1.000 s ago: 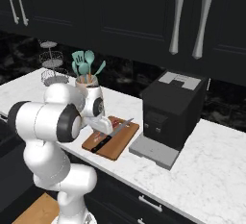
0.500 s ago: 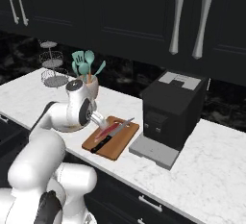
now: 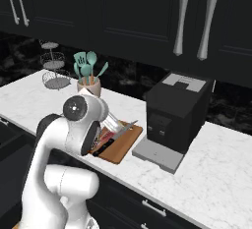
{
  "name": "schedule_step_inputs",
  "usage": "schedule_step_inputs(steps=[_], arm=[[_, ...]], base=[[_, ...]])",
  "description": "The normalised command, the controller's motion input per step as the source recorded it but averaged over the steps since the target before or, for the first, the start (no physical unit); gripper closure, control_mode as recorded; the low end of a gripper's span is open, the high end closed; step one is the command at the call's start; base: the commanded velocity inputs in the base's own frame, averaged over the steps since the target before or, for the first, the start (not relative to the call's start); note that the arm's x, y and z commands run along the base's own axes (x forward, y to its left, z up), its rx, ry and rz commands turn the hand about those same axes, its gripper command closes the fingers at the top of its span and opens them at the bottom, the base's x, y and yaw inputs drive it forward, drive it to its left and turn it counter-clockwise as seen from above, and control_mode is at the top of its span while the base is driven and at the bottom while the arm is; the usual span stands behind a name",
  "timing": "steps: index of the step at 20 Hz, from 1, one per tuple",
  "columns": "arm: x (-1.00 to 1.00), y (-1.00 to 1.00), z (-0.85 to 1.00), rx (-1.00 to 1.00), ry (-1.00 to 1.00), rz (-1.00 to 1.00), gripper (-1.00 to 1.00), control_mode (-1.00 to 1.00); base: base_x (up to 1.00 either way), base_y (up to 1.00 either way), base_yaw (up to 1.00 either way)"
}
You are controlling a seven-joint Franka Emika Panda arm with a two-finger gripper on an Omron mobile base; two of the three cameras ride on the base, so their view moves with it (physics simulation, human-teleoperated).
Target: Pick up the knife from the drawer and place it on the cutting board. Then place the meat from the plate to the cutting board.
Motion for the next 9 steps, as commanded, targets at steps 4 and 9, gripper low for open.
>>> schedule_step_inputs(steps=[4, 9], arm=[[-1.00, -0.58, 0.69, 0.16, -0.74, 0.00, -1.00, -1.00], [-0.19, -0.05, 0.06, -0.01, -0.10, 0.00, -1.00, -1.00]], base=[[0.00, 0.00, 0.00], [0.00, 0.00, 0.00]])
